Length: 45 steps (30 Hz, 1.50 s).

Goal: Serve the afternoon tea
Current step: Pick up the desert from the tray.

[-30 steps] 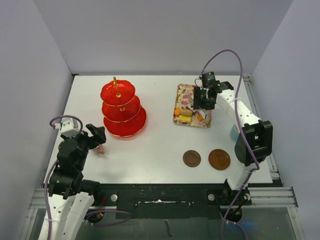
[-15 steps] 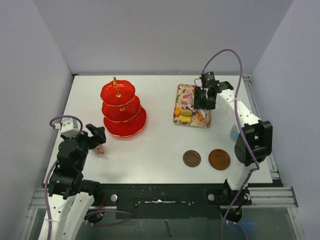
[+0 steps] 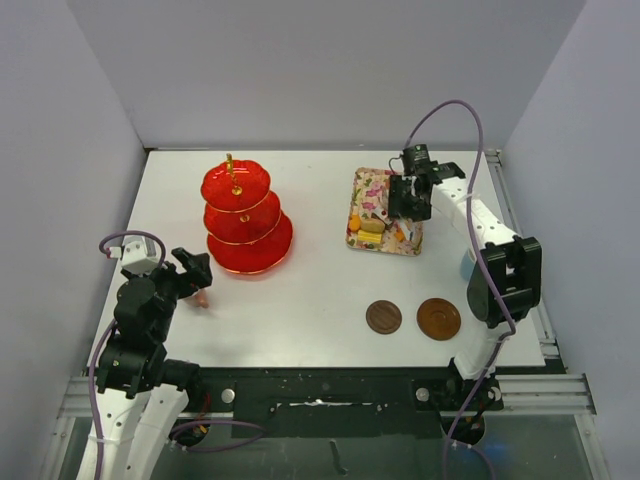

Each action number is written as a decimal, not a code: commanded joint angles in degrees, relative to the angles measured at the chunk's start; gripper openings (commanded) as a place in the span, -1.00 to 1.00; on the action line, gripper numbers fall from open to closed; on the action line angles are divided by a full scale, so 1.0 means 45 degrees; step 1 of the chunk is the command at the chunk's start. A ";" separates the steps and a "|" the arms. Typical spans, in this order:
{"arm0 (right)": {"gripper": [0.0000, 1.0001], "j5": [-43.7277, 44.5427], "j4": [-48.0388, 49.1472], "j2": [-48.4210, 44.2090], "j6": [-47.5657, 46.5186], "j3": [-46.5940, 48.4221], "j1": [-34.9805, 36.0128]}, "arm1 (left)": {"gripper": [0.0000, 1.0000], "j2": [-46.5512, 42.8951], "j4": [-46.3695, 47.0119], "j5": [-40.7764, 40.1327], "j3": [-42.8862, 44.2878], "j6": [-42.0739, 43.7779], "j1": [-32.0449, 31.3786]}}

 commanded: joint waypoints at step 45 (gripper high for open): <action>0.07 -0.0553 -0.0260 0.1233 -0.0505 0.1796 -0.0146 | 0.63 -0.0013 0.0833 0.0125 0.0069 0.0013 -0.0020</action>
